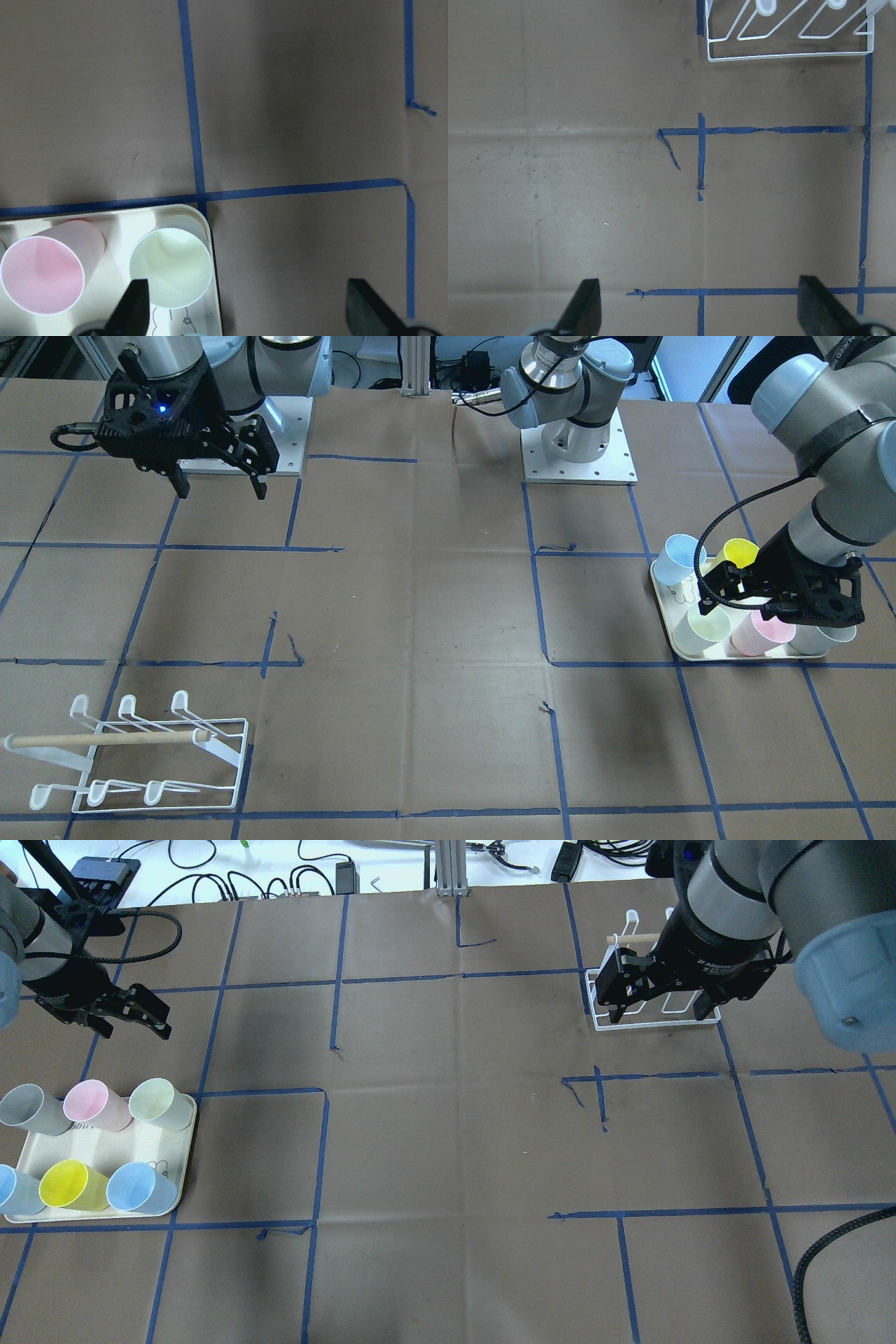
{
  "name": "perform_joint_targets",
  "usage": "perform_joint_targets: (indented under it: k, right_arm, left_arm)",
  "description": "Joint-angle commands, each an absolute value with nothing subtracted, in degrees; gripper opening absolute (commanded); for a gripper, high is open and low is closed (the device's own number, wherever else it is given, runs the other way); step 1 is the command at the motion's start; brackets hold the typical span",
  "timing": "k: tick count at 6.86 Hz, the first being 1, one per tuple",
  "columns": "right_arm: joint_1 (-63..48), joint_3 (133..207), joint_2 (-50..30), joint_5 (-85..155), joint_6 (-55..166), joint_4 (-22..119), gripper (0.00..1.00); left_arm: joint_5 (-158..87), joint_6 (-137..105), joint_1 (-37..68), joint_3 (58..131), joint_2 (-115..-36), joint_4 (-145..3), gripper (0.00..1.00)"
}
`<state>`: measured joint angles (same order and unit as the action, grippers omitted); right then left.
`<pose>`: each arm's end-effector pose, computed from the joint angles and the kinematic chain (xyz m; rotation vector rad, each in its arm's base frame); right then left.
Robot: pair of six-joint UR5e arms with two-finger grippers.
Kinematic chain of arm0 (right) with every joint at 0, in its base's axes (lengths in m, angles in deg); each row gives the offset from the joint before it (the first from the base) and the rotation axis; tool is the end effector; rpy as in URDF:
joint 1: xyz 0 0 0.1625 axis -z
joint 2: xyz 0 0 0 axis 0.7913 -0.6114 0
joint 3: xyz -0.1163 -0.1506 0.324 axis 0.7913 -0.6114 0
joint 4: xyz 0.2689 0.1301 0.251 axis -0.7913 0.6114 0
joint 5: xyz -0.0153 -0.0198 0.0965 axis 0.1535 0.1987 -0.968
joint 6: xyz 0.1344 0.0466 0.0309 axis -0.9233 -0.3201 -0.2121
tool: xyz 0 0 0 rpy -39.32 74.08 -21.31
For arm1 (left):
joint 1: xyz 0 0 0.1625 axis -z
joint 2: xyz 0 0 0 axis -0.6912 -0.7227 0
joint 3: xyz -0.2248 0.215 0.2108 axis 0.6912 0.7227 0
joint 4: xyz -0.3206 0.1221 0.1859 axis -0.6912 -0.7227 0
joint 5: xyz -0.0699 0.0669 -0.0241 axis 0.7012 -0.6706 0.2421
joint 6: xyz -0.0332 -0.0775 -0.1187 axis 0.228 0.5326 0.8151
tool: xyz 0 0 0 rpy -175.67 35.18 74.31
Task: Transfer IKEA cup to right arm and place on rack
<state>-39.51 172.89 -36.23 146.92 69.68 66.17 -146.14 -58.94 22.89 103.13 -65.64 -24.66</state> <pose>0.1491 -0.4361 0.4009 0.0087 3.1227 -0.1349 0.0782 -0.5231 0.2674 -0.1297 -3.1275 0.0264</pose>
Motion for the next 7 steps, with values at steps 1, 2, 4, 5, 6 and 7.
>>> perform_joint_targets:
  k: [1,2,4,5,6,7]
  right_arm:
    - [-39.53,172.68,-36.05,146.87,69.66,66.36,1.00]
    - [-39.53,172.59,-36.14,147.04,69.66,66.18,1.00]
    - [-39.45,172.59,-36.14,147.04,69.66,66.18,1.00]
    - [-39.45,172.77,-36.05,147.04,69.66,66.09,1.00]
    - [-39.53,172.68,-35.96,147.04,69.66,66.27,1.00]
    - [-39.53,172.59,-35.96,146.96,69.66,66.36,1.00]
  left_arm:
    - [-146.09,-59.11,22.37,109.45,-67.20,-16.65,0.99]
    - [-146.09,-59.02,22.46,112.27,-68.34,-12.87,0.99]
    - [-146.27,-58.76,22.37,115.10,-68.71,-11.69,0.99]
    - [-146.35,-58.93,22.28,115.71,-68.71,-11.60,0.99]
    - [-146.44,-58.84,22.20,116.77,-68.88,-11.60,0.99]
    - [-146.53,-58.84,21.32,117.56,-68.88,-10.91,0.99]
